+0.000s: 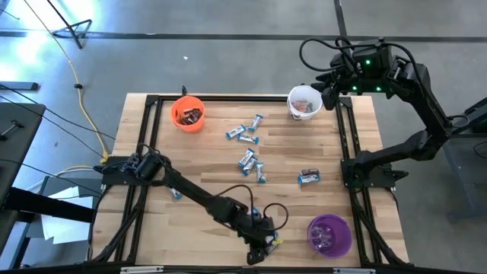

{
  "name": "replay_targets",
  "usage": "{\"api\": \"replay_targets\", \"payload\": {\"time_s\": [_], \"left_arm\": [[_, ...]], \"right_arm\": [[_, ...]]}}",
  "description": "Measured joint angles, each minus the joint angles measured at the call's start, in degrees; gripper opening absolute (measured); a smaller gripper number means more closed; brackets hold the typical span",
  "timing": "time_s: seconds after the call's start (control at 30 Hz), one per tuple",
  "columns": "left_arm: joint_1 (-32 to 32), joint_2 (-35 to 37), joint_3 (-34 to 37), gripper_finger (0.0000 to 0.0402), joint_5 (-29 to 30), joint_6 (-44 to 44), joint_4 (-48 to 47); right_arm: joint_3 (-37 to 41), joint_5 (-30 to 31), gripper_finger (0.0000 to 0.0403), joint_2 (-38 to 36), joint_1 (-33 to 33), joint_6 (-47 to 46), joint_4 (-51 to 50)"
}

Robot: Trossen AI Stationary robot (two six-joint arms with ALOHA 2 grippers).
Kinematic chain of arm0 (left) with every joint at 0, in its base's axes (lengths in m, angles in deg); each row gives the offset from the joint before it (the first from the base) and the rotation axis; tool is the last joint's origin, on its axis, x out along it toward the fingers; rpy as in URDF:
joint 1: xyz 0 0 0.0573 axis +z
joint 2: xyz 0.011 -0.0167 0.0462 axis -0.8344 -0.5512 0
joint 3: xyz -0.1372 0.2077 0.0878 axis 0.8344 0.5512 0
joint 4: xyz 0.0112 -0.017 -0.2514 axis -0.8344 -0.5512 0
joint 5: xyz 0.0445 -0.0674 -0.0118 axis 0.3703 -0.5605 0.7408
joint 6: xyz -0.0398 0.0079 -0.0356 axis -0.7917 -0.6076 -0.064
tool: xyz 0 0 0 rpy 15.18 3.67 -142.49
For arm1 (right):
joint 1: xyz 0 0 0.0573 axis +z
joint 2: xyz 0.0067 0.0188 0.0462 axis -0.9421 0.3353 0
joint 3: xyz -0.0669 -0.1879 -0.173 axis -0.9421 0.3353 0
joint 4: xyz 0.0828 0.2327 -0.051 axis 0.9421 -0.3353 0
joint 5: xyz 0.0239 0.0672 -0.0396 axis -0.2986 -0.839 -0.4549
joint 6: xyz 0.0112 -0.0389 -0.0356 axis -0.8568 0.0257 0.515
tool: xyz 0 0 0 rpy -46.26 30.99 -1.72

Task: Sort candy
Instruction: Put the brown chocolate into the orange bucket

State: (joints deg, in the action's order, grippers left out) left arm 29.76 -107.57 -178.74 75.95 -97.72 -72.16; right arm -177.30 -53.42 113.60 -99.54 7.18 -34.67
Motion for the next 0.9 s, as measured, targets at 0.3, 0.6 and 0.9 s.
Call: {"api": "replay_targets", "payload": {"time_s": [0.3,0.6,0.9], "left_arm": [[-0.19,-3.12,-0.32,0.0122,-2.96,-1.23,6.1],[0.35,-9.16,-7.1,0.0122,-6.25,-1.47,6.8],[0.71,-10.1,-8.27,0.0123,-4.17,-2.98,2.05]], "right_arm": [[0.0,0.0,0.0149,0.02,0.0,0.0,0.0],[0.0,0.0,0.0149,0.0,0.0,0.0,0.0],[0.0,0.0,0.0149,0.0,0.0,0.02,0.0]]}}
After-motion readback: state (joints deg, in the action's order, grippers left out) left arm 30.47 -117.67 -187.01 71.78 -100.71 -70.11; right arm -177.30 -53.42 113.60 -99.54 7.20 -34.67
